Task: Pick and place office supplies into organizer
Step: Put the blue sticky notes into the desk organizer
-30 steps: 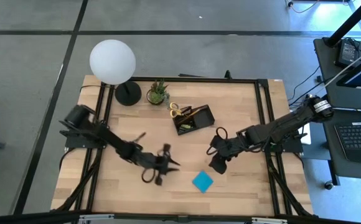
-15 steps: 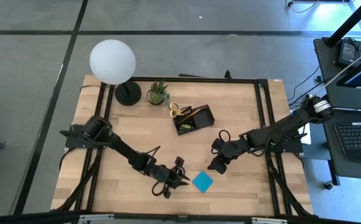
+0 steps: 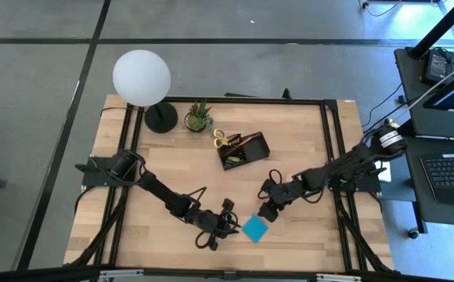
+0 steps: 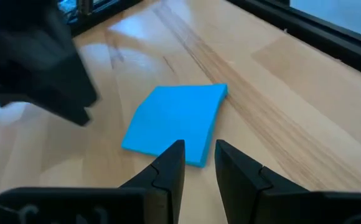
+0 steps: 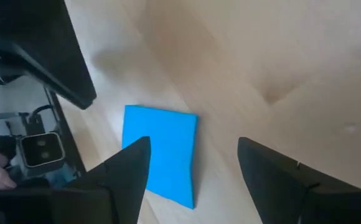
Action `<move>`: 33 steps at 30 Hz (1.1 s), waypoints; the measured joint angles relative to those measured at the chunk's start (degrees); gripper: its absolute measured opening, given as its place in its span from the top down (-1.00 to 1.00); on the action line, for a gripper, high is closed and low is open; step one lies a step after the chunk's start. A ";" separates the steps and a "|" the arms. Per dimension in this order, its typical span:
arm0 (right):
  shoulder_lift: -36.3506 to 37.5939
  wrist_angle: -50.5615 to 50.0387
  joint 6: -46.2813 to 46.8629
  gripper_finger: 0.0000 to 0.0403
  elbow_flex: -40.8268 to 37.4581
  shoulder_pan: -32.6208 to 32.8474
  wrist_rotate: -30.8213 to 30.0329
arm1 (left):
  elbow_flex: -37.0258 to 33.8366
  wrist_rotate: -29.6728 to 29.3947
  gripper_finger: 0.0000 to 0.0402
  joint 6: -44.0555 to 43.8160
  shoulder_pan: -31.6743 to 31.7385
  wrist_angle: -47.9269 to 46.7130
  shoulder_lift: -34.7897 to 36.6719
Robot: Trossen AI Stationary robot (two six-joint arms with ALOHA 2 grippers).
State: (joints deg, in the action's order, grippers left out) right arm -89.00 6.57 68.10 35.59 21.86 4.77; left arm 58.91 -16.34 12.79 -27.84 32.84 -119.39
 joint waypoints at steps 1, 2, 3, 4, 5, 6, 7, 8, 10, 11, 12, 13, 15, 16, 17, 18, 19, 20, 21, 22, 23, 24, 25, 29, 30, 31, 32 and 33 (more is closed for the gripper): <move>-0.68 0.73 0.50 -0.21 0.01 0.19 0.16 | 0.05 -0.44 0.59 0.01 0.07 0.11 -0.17; -1.10 0.82 0.70 -0.21 0.02 0.46 0.24 | 0.07 -0.85 0.59 0.01 0.15 0.34 -0.52; -1.54 1.03 0.70 -0.21 0.02 0.62 0.28 | 0.05 -1.36 0.59 0.07 0.18 0.15 -0.90; -1.97 1.50 0.70 -0.21 0.02 0.90 0.32 | 0.07 -1.61 0.59 0.32 0.18 0.09 -1.38; -2.23 1.57 0.72 -0.21 0.02 1.13 0.32 | 0.46 -1.68 0.59 0.41 0.21 0.07 -2.00; -2.41 1.61 0.83 -0.21 0.02 1.27 0.32 | 1.22 -1.72 0.59 0.45 0.21 0.09 -2.72; -2.61 1.81 0.87 -0.21 0.02 1.37 0.30 | 1.90 -1.72 0.59 0.57 0.21 0.06 -3.33; -2.88 2.24 0.87 -0.21 0.02 1.52 0.29 | 2.83 -1.70 0.59 1.05 0.21 -0.09 -4.07; -3.18 2.66 1.66 -0.21 0.02 1.64 0.28 | 4.50 -1.83 0.59 2.31 0.21 -0.46 -5.50; -3.39 2.82 2.32 -0.21 0.02 1.64 0.29 | 5.42 -1.89 0.59 2.12 0.19 -0.51 -6.29; -3.63 2.96 2.50 -0.21 0.02 1.64 0.28 | 6.38 -1.95 0.59 2.19 0.17 -1.14 -6.78; -3.79 2.68 2.60 -0.21 0.02 1.64 0.26 | 7.28 -1.96 0.59 2.10 0.18 -2.02 -7.24; -4.38 3.11 2.67 -0.21 0.02 1.64 0.25 | 9.19 -1.94 0.59 1.73 0.18 -3.98 -8.19; -4.71 3.46 2.91 -0.21 0.02 1.65 0.23 | 9.65 -2.23 0.59 1.42 0.18 -4.93 -8.31; -5.08 3.86 3.40 -0.21 0.11 1.67 0.21 | 10.10 -2.73 0.59 0.86 0.18 -5.87 -8.31; -5.49 4.40 3.73 -0.21 0.13 1.71 0.29 | 10.28 -2.85 0.59 0.44 0.27 -6.75 -8.31; -6.03 5.13 3.94 -0.21 0.14 1.73 0.38 | 10.28 -3.08 0.59 -0.23 0.41 -6.89 -8.31; -6.44 5.98 4.12 -0.21 0.15 1.82 0.52 | 10.28 -3.47 0.59 -0.77 0.49 -6.89 -8.31; -6.95 6.96 4.64 -0.21 0.17 1.94 0.54 | 10.26 -4.26 0.59 -0.90 0.57 -6.68 -8.31; -7.55 8.18 5.20 -0.21 0.17 2.04 0.53 | 10.26 -4.60 0.59 -0.90 0.76 -6.60 -8.31; -7.97 9.42 5.36 -0.21 0.17 2.22 0.53 | 10.26 -4.60 0.59 -1.01 0.98 -6.71 -8.33; -8.33 10.20 5.38 -0.21 0.20 2.44 0.50 | 10.26 -4.58 0.59 -1.47 1.18 -7.10 -8.33; -8.62 10.90 5.39 -0.21 0.20 2.65 0.43 | 10.22 -4.47 0.59 -2.15 1.39 -7.46 -8.35; -8.78 11.56 6.10 -0.21 0.20 3.25 0.16 | 10.17 -4.32 0.59 -3.47 1.63 -7.93 -8.37; -8.81 11.75 6.30 -0.21 0.17 3.26 0.21 | 10.17 -4.32 0.59 -3.48 1.63 -7.93 -8.37; -8.84 12.04 6.34 -0.21 0.14 3.27 0.28 | 10.17 -4.33 0.59 -3.47 1.63 -7.97 -8.37; -8.86 12.28 6.36 -0.21 0.13 3.28 0.33 | 10.17 -4.33 0.59 -3.46 1.63 -8.03 -8.37; -8.88 12.43 6.38 -0.21 0.11 3.28 0.51 | 10.17 -4.32 0.59 -3.39 1.63 -8.04 -8.37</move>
State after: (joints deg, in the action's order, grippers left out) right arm -97.89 19.00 74.48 35.70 25.15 5.28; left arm 69.08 -20.67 9.39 -26.22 24.80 -127.77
